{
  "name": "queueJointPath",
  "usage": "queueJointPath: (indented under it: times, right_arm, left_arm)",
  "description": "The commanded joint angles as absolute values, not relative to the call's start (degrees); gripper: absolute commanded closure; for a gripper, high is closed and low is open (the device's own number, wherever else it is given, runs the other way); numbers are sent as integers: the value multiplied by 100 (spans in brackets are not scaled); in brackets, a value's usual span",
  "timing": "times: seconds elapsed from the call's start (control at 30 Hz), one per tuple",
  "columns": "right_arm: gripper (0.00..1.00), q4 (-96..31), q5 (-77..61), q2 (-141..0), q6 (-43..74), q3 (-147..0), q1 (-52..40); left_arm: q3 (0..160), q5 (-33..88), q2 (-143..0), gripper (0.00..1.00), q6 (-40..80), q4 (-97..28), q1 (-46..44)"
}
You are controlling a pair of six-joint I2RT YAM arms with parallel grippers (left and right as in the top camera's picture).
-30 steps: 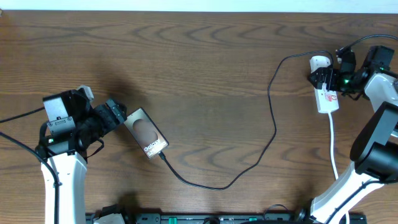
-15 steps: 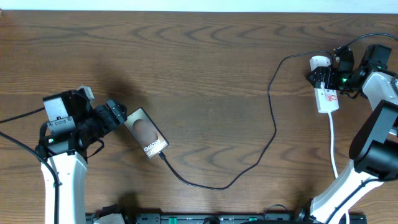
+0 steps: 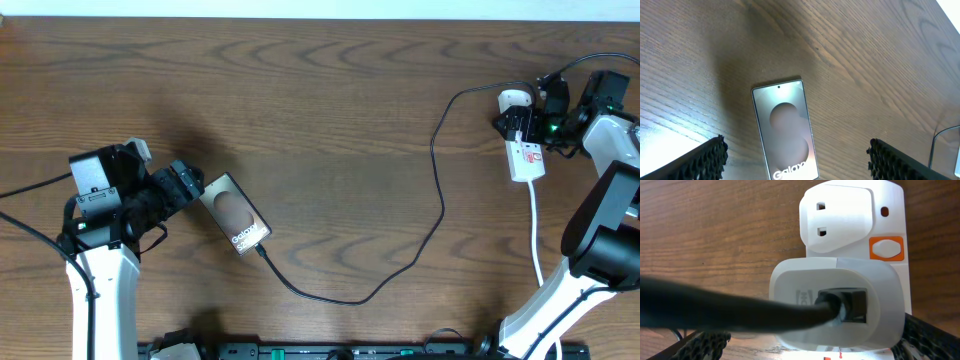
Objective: Plug charger to phone and switch on socket
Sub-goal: 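Lower the right gripper onto the orange switch beside the charger, then press down on the orange switch with the right gripper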
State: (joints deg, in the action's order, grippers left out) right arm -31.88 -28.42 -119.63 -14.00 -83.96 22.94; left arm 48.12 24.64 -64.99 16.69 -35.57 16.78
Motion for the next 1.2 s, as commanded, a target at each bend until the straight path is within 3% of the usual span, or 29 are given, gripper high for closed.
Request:
queueJointPath:
  times: [0.0, 0.47, 1.17]
  right_arm:
    - [2, -3426, -3181, -12219, -1221, -8309, 2091]
    - [7, -3710, -3142, -12219, -1114, -8307, 2091]
    - [6, -3710, -3124, -12221, -1072, -8302, 2088]
  left_arm:
    - [4779, 2390, -6525, 11, 1634, -3557, 1695]
    - [4779, 2390, -6525, 11, 1634, -3559, 1693]
    - [4779, 2390, -6525, 11, 1634, -3586, 1695]
